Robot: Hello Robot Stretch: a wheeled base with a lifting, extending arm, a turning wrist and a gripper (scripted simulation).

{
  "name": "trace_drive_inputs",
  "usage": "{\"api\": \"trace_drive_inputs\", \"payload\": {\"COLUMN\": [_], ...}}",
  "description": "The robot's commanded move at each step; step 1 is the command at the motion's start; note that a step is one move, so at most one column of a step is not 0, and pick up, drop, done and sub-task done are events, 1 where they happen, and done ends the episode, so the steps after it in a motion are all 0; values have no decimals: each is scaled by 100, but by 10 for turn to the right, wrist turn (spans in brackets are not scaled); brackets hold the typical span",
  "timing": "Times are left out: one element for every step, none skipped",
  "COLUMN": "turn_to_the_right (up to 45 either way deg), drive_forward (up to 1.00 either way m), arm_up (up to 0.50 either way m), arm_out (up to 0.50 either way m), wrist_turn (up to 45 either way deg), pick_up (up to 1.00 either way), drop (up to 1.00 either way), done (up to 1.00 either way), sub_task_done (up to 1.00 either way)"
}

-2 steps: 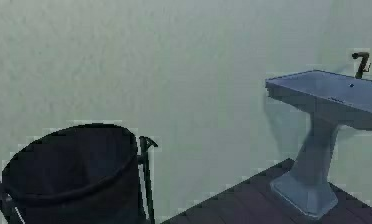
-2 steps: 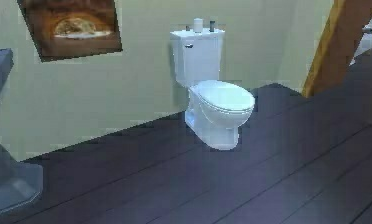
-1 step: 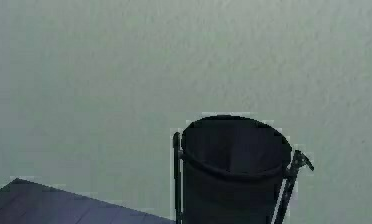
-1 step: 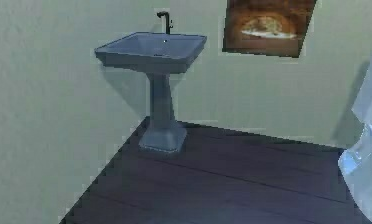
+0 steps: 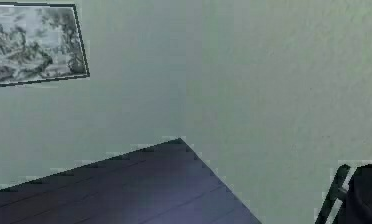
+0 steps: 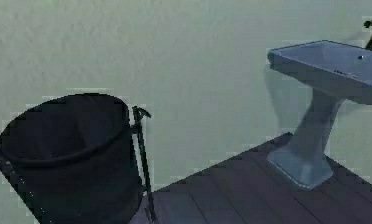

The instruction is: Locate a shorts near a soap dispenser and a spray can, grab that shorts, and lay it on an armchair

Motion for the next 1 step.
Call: {"api": "trace_drive_inputs", "payload": {"turn_to_the_right": [-450], "drive_forward": [0], "arm_up": [0], "arm_out": [0], "wrist_turn": [0], "pick_up": [0], "drop": [0], "done": [0], "sub_task_done": [0]}}
